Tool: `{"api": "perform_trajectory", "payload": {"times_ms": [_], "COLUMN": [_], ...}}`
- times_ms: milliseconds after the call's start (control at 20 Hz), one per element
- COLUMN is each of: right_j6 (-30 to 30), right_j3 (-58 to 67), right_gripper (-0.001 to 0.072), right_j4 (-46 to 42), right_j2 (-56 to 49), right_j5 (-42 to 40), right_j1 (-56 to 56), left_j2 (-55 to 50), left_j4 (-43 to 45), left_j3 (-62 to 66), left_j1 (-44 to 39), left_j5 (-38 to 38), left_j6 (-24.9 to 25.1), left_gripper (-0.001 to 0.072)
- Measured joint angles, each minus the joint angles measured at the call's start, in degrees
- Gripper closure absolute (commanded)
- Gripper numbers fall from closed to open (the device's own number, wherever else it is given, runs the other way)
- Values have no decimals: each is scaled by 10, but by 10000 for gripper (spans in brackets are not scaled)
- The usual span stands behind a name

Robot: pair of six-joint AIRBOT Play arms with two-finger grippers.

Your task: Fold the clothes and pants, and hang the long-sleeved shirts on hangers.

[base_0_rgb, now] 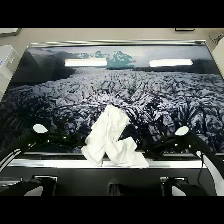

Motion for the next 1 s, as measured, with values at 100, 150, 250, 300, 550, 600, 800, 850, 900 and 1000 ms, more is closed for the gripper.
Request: {"api": "perform_trajectory", "payload": {"times_ms": [100, 150, 250, 300, 550, 600, 800, 850, 900, 1000], "right_j6": [2, 5, 10, 11, 82, 110, 169, 169, 172, 172], "right_j3": [-1, -1, 12, 28, 242, 312, 593, 649, 701, 771], "right_gripper": [674, 676, 677, 677, 677, 677, 676, 676, 676, 676], "right_j4": [0, -5, -4, -7, -127, -174, -314, -333, -346, -361], "right_j2": [-5, -7, -8, -4, 54, 69, 126, 141, 159, 194], "right_j5": [-30, -43, -46, -37, 2, 5, -11, -23, -37, -58], "right_j1": [40, 54, 71, 75, 79, 70, 9, -2, -11, -21], "left_j2": [3, 5, 11, 18, 90, 107, 165, 179, 195, 228], "left_j4": [-1, -1, 2, 3, 33, 44, 61, 62, 62, 52], "left_j3": [2, 5, 19, 35, 228, 294, 566, 623, 676, 749], "left_j1": [0, 0, 3, 7, 76, 101, 187, 198, 207, 216], "left_j5": [-1, -2, -8, -11, -21, -22, 1, 17, 38, 80], "left_j6": [0, 0, 1, 1, -7, -13, -35, -37, -38, -41], "left_gripper": [686, 686, 687, 687, 688, 687, 686, 687, 687, 687]}}
